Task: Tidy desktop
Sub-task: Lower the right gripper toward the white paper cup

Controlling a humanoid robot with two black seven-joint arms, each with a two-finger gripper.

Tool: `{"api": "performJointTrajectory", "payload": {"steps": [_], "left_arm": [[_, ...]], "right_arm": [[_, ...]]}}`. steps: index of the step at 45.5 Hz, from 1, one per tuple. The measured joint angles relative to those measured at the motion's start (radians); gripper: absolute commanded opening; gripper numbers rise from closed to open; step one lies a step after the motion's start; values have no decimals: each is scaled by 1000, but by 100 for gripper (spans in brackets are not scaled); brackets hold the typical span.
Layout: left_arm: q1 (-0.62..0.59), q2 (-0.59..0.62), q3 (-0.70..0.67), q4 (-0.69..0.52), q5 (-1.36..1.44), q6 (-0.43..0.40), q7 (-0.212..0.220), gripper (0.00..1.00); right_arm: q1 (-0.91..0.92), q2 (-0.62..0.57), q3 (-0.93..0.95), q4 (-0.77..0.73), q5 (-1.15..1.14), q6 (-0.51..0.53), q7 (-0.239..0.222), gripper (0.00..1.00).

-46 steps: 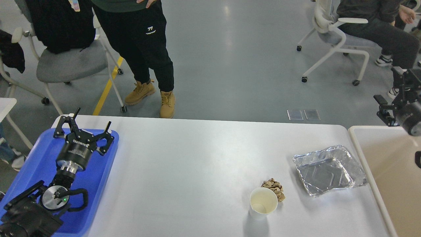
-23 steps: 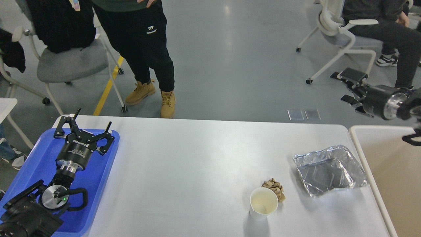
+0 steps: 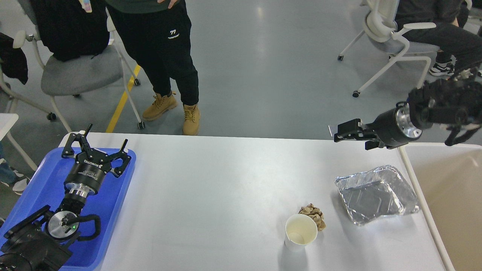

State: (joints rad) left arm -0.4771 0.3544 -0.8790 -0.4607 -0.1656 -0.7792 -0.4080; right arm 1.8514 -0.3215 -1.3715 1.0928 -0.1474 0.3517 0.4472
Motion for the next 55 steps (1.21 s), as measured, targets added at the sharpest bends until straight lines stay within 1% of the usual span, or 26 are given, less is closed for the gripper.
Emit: {"api": "performJointTrajectory", "payload": {"steps": [5,11,26,35,40,47,55], "left_arm": [[0,0,0,0,0,0,0,99],[0,0,0,0,0,0,0,99],[0,0,0,0,0,0,0,99],[0,0,0,0,0,0,0,99],[0,0,0,0,0,0,0,99],[0,0,0,0,0,0,0,99],[0,0,0,0,0,0,0,99]], "right_arm": [[62,40,-56,53,-4,40,0,100],[131,78,-104,120,-7,63,0,100],[242,124,-137,264,-41,87,-6,100],[273,140,-115,355,-34,86,-27,100],[288,151,-105,387,-5,86,-50,100],[298,181,-98,410,30,83,-75,100],[282,227,-95,421,54,62,-92,100]]}}
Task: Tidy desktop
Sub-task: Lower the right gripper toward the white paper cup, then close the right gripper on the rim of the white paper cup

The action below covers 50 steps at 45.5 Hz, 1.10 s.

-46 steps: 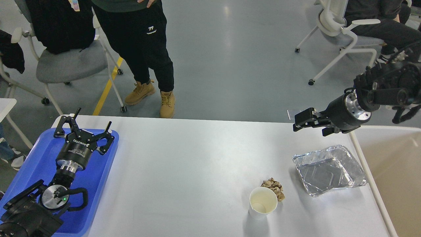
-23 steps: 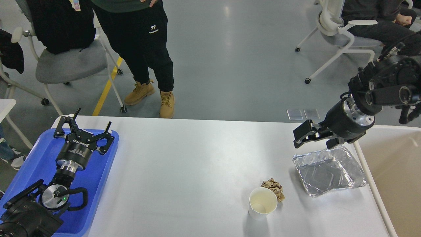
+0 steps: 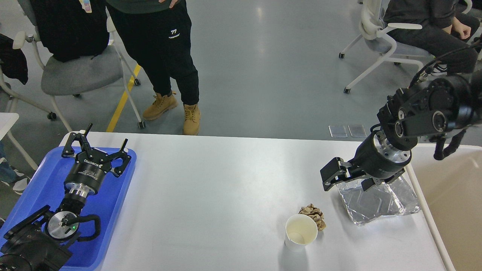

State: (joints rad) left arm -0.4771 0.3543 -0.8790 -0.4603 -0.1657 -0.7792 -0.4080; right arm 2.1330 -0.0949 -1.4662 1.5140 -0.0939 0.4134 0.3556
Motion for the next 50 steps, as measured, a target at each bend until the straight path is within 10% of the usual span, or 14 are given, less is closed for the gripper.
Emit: {"api": "performJointTrajectory", "payload": {"steps": [50], "left_arm": [[0,0,0,0,0,0,0,99]], "right_arm": [[-324,87,88,-15,20,-324,-28,100]]}}
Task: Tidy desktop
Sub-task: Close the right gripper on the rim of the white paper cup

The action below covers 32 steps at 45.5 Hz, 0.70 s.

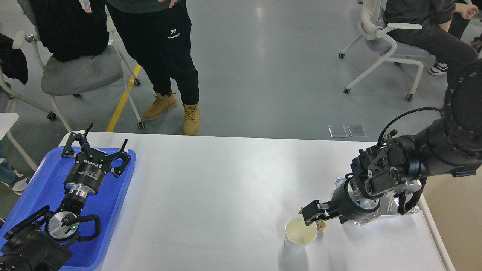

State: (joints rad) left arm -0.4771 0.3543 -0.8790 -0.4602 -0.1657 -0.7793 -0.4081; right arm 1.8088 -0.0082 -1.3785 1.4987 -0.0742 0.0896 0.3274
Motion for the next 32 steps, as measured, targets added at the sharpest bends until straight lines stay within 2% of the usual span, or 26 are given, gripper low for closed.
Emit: {"api": "performJointTrajectory", "payload": {"steps": [17,27,32], "left_arm": [[0,0,0,0,0,0,0,99],[0,0,0,0,0,0,0,99],[0,0,0,0,0,0,0,99]], "right_arm": [[-72,7,33,-42,-2,-58,1,98],[-113,8,37,-61,-6,-93,2,87],[-131,8,37,-69,-11,-108,2,87]]}}
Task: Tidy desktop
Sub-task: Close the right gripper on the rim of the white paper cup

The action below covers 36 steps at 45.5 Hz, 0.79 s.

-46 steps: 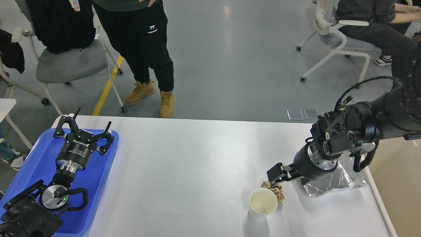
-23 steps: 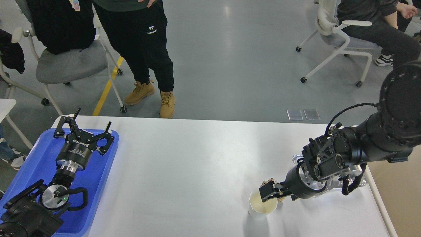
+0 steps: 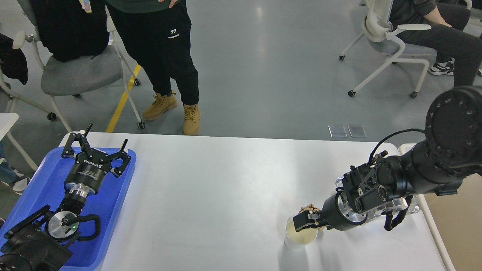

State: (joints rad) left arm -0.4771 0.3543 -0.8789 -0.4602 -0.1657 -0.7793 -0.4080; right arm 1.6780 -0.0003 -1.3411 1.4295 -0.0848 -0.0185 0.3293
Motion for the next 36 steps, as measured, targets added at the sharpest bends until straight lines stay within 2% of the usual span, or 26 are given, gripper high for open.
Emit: {"api": "performJointTrajectory", "payload": {"steps": [6,9,11,14,20,36], "left_arm": [[0,0,0,0,0,0,0,99],[0,0,0,0,0,0,0,99],[0,0,0,0,0,0,0,99],[0,0,0,0,0,0,0,99],[0,0,0,0,0,0,0,99],[0,0,0,0,0,0,0,99]], "right_arm": [[-22,0,1,-8,-6,-18,0,86],[-35,0,1,-15,-9,-30,0,76],[-42,0,1,-19,-10,-35,0,62],[-52,0,0,-24,-13,-43,0,31],[-62,0,-5,-32,-36,-55,1,1],[-58,0,-13,-35,-66,-63,4,0]]}}
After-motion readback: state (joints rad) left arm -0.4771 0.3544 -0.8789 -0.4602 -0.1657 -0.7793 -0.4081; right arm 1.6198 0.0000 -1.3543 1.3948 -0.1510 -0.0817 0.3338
